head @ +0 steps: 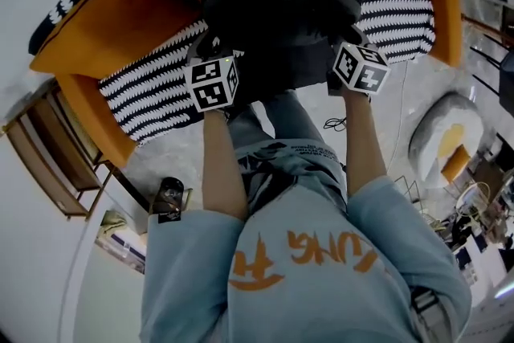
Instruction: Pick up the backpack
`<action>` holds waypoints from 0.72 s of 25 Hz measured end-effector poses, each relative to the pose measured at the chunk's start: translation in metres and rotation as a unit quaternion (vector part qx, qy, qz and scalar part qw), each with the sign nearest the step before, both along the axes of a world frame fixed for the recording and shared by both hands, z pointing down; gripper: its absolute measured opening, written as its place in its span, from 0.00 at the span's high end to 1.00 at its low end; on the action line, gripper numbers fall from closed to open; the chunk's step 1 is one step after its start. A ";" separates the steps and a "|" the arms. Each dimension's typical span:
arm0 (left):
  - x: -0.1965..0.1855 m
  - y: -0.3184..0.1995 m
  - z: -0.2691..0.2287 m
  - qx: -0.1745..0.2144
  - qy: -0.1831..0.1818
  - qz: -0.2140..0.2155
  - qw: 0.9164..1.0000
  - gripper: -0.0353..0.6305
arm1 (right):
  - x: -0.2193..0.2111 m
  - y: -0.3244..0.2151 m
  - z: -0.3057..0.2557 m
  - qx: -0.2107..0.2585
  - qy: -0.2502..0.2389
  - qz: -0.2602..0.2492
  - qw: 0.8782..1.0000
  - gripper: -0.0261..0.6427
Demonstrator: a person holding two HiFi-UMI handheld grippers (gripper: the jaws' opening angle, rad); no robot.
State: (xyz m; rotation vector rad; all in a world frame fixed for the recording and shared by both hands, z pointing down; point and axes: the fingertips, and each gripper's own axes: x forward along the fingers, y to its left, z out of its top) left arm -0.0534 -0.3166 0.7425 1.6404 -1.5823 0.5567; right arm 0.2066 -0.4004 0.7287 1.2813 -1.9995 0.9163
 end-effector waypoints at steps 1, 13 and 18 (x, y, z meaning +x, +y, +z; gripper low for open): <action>-0.001 0.004 -0.008 0.003 0.000 -0.001 1.000 0.79 | -0.001 0.006 -0.010 0.002 0.000 0.004 1.000 0.89; -0.022 0.042 -0.105 0.079 0.005 -0.012 0.997 0.80 | -0.019 0.051 -0.112 0.082 -0.023 0.049 0.995 0.89; -0.038 0.055 -0.151 0.126 0.002 0.003 0.992 0.80 | -0.032 0.075 -0.159 0.126 -0.031 0.064 0.989 0.89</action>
